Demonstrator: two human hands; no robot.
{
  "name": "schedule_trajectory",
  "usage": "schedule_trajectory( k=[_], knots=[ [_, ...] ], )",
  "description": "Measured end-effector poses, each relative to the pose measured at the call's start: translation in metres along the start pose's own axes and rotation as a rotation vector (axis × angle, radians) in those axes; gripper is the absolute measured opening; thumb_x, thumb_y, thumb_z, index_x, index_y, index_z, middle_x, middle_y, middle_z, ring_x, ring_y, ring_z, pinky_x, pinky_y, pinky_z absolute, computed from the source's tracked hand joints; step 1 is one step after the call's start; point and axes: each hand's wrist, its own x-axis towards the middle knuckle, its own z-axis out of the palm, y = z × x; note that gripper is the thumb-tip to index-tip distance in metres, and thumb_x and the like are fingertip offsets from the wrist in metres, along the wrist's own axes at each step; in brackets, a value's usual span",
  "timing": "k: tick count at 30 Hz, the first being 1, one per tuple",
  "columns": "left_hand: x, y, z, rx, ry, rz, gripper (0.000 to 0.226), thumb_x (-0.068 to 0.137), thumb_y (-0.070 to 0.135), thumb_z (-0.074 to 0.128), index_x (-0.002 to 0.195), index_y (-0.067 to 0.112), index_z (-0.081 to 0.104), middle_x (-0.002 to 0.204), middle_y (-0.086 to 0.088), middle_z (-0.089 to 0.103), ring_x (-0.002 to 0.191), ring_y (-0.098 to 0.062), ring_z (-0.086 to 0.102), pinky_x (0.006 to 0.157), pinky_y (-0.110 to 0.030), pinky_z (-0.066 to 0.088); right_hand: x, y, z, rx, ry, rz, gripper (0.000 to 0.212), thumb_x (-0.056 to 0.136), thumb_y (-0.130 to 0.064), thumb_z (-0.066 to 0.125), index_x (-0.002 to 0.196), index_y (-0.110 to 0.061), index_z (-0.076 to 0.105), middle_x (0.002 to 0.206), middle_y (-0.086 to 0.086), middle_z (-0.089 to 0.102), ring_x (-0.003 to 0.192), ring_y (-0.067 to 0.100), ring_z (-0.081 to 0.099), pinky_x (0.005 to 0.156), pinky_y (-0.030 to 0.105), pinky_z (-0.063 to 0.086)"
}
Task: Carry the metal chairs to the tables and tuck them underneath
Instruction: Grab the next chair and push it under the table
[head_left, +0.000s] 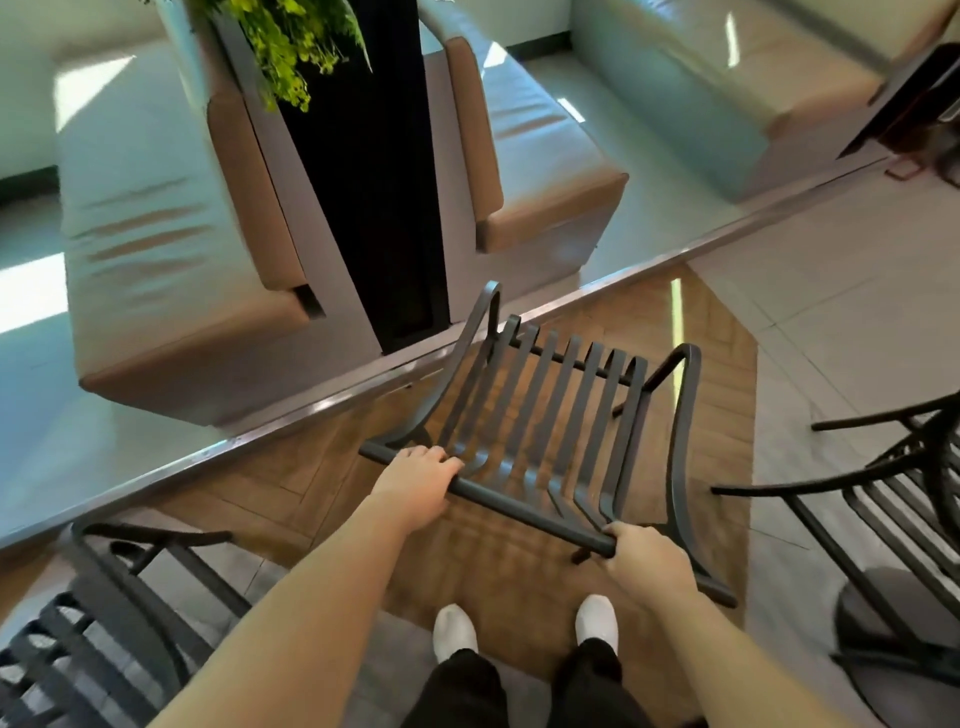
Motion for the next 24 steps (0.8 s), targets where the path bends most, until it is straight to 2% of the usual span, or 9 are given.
schedule_trajectory(
  k=[5,8,15,20,24],
  knots=[
    [0.02,-0.002,0.005,0.083,-0.066,-0.051,0.047,0.104,0.025,0.053,0.15,0.03,0.048,0.141,-0.005,0.059,0.131,-0.03,0.054,0.114,-0.046,0.037,0.002,0.001,0.008,-0.012,0.04,0.026,0.043,0.097,-0.034,0.06,0.14,-0.038,0.058,0.111,-0.01,0.072,0.095,0.013,0.069,0.081,0.028,0.059],
    [0.024,0.004,0.007,0.096,-0.073,-0.093,0.042,0.104,0.026,0.051,0.145,0.035,0.055,0.135,-0.002,0.064,0.127,-0.028,0.057,0.114,-0.047,0.035,0.0,0.002,0.004,-0.014,0.024,0.011,0.044,0.097,-0.033,0.059,0.141,-0.039,0.057,0.112,-0.01,0.072,0.096,0.013,0.069,0.081,0.028,0.057],
    [0.026,0.007,0.007,0.129,-0.059,-0.101,0.046,0.107,0.025,0.049,0.151,0.039,0.05,0.138,-0.003,0.062,0.128,-0.027,0.057,0.112,-0.045,0.036,-0.004,0.002,0.0,-0.034,0.023,-0.006,0.046,0.097,-0.032,0.057,0.142,-0.038,0.056,0.101,-0.01,0.07,0.087,0.013,0.067,0.08,0.031,0.06],
    [0.026,0.003,0.008,0.162,-0.059,-0.068,0.049,0.107,0.015,0.042,0.15,0.037,0.05,0.132,-0.004,0.066,0.124,-0.029,0.059,0.109,-0.046,0.037,-0.008,-0.004,0.002,-0.031,0.054,0.009,0.04,0.098,-0.033,0.058,0.137,-0.035,0.06,0.095,-0.011,0.069,0.083,0.011,0.067,0.08,0.03,0.06],
    [0.027,0.001,0.007,0.174,-0.073,-0.058,0.047,0.107,0.013,0.042,0.147,0.036,0.052,0.13,-0.003,0.067,0.123,-0.029,0.06,0.108,-0.046,0.038,-0.01,-0.009,0.003,-0.043,0.063,0.024,0.039,0.097,-0.033,0.058,0.136,-0.034,0.062,0.101,-0.007,0.071,0.088,0.013,0.068,0.082,0.029,0.057]
  ],
)
